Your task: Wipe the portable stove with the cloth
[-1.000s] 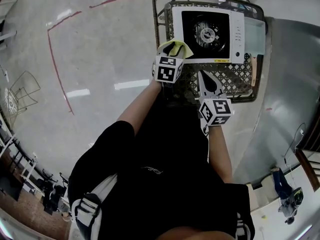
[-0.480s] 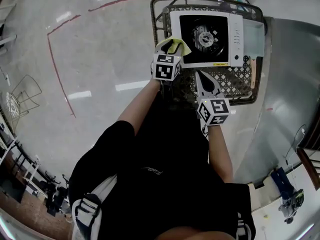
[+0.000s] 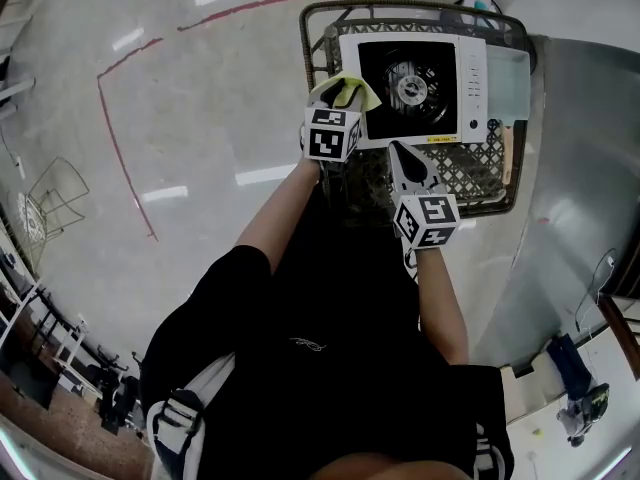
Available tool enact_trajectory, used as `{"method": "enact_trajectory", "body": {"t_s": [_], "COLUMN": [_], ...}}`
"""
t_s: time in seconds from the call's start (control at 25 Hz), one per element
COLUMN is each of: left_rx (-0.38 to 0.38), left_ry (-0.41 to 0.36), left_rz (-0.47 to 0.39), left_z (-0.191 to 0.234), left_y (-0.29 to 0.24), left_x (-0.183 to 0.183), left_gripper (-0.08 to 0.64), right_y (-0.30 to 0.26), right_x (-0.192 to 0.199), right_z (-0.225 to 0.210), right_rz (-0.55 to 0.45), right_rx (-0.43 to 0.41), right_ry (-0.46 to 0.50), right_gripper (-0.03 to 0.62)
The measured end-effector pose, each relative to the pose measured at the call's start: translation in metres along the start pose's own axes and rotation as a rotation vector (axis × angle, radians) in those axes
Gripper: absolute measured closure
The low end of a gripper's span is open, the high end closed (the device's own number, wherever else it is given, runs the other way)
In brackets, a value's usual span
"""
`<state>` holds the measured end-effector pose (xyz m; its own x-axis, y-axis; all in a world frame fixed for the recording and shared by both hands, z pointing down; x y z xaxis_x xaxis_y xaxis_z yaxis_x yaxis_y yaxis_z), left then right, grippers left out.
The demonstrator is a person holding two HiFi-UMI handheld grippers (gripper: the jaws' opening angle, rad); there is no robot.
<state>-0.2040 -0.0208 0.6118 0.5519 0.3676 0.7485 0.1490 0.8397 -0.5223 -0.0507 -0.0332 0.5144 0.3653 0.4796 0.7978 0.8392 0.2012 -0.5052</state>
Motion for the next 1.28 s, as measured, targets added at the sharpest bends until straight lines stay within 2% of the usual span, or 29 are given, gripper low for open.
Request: {"method": "enact_trajectory", "body": {"t_s": [0.28,0.56,0.76,1.0,1.16,1.28], "left_rx": [0.002,0.050,0.081,0.203,0.211,0.267], "left_ry": [-0.010,-0.047,-0.120,-0.291,-0.334,-0.358], "left_rz": [-0.022,-0.005,0.028,0.117,0.156,0.197], "left_z": [0.012,0.019,0.024,0.025,0.039,0.041], "left_y": [-0.016,-0.028,-0.035,-0.045,-0.057,-0.068], "left_x": [-0.017,-0.030,-0.040,-0.050,-0.068,-0.077], "left_gripper": [0.426,0.426,0.426,0.423,0.422,0.422], "right_y": [-0.012,-0.019,-0.026,-0.028,-0.024,-0.020], "right_x": [-0.004,-0.005,-0.007,-0.010,-0.007,-0.005], "right_z": [-0.002,-0.005,-0.004,-0.009,-0.011,-0.015], "right_rz": [0.010,0.010,0.006,-0.001,0.009,0.009], "right_rx": [-0.020,-0.026,-0.042,-0.047,-0.053,-0.046], "right_ry": [0.015,0.015,0.017,0.018,0.028,0.022], "right_gripper": [0.586,0.587,0.586,0.586,0.586,0.586]}}
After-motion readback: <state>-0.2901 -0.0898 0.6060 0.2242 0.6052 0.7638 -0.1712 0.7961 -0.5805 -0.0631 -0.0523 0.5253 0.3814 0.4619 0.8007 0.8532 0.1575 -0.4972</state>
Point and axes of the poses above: the fingertips, and each gripper's own axes: y backward along the fingers, z to its left, x out of its underside, the point moved 5 cm from there along y, backward along the fingers, and after that the axes turned 14 degrees about -z, right-handed, at the moved point
